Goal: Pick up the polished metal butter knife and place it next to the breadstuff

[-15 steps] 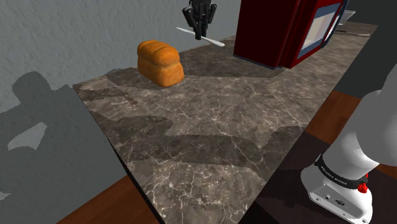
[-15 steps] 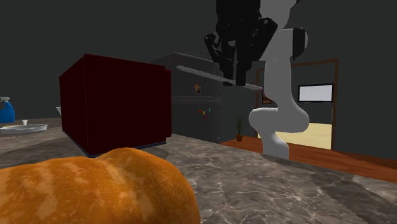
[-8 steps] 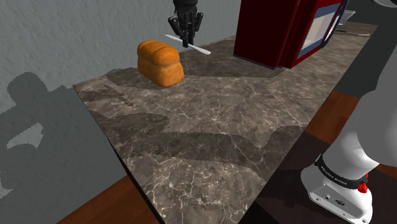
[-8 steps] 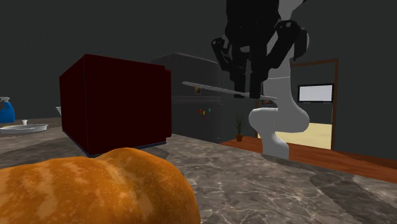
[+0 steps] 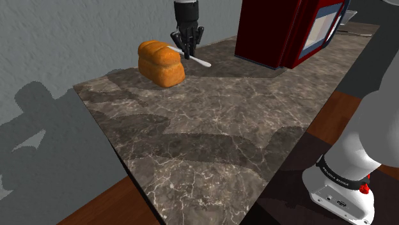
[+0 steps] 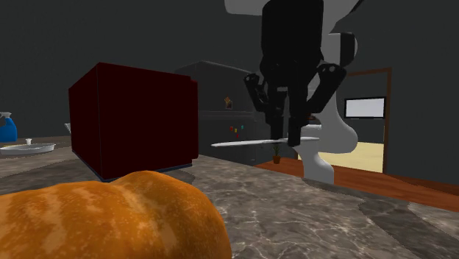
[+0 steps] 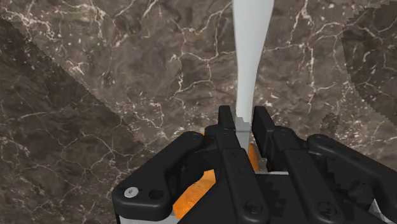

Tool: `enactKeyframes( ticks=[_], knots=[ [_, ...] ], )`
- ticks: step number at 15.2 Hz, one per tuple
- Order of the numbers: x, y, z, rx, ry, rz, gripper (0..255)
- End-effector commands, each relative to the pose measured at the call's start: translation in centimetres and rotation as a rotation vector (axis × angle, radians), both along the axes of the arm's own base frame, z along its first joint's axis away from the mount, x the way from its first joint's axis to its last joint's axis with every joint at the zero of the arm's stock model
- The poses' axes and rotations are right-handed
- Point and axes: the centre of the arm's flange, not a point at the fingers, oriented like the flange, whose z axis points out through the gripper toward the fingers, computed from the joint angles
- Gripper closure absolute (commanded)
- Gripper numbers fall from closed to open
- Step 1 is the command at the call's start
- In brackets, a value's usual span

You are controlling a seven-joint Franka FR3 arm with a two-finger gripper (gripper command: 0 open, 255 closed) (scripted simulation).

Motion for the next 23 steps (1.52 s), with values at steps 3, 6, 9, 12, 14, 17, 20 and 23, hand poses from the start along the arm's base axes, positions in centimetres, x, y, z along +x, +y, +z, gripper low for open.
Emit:
enactKeyframes(
  ticks=[3, 6, 9, 12, 14, 17, 20, 23],
  knots=[
    [0.0, 0.1, -2.1, 0.0, 0.0, 0.0, 255],
    [0.0, 0.1, -3.7, 0.0, 0.0, 0.0, 255],
    [0.0, 0.1, -5.3, 0.0, 0.0, 0.0, 255],
    [0.0, 0.1, -6.9, 0.0, 0.0, 0.0, 255],
    [0.0, 0.1, -7.9, 0.0, 0.0, 0.0, 255],
    [0.0, 0.1, -9.5, 0.0, 0.0, 0.0, 255],
    [0.0, 0.1, -11.1, 0.0, 0.0, 0.0, 255],
    [0.0, 0.1, -12.7, 0.0, 0.0, 0.0, 255]
  ],
)
